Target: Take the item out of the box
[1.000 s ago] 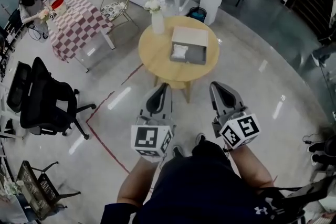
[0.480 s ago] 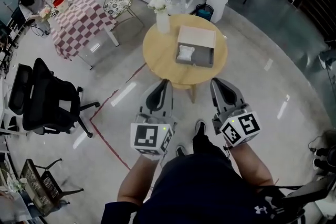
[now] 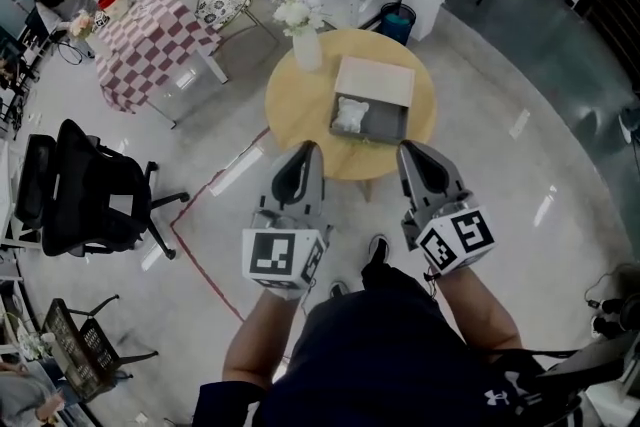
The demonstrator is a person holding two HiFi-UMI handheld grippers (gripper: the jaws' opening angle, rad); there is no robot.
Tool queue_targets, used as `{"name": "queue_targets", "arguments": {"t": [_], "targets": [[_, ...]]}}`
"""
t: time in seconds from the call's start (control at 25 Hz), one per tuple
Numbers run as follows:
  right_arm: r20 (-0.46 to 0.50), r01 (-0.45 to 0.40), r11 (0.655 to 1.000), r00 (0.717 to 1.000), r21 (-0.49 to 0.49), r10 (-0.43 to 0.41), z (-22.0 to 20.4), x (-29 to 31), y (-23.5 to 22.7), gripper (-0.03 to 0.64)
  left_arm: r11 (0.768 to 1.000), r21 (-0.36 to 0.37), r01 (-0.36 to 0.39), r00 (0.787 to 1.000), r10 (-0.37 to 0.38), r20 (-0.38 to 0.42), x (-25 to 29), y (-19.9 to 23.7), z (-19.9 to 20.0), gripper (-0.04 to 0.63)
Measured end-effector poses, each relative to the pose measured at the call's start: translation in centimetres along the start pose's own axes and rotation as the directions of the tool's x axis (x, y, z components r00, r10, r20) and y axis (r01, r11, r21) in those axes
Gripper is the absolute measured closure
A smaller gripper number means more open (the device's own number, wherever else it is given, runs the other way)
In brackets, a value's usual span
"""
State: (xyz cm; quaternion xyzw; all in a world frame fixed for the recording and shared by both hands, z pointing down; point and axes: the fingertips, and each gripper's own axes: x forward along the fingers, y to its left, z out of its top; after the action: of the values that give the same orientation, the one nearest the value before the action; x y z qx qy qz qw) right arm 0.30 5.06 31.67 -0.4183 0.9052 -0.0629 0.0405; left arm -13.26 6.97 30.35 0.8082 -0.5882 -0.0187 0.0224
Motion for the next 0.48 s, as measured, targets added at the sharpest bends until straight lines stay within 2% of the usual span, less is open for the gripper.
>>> {"name": "queue_targets", "arguments": {"t": [0.48], "targets": [[0.031, -0.023, 1.0, 0.999, -0.012, 0.023, 1.6, 4.3, -8.6, 0.609, 0.994, 0.041, -0.101, 0.995, 0.1, 0.009, 7.7, 1.1, 0.9, 0.566]]}}
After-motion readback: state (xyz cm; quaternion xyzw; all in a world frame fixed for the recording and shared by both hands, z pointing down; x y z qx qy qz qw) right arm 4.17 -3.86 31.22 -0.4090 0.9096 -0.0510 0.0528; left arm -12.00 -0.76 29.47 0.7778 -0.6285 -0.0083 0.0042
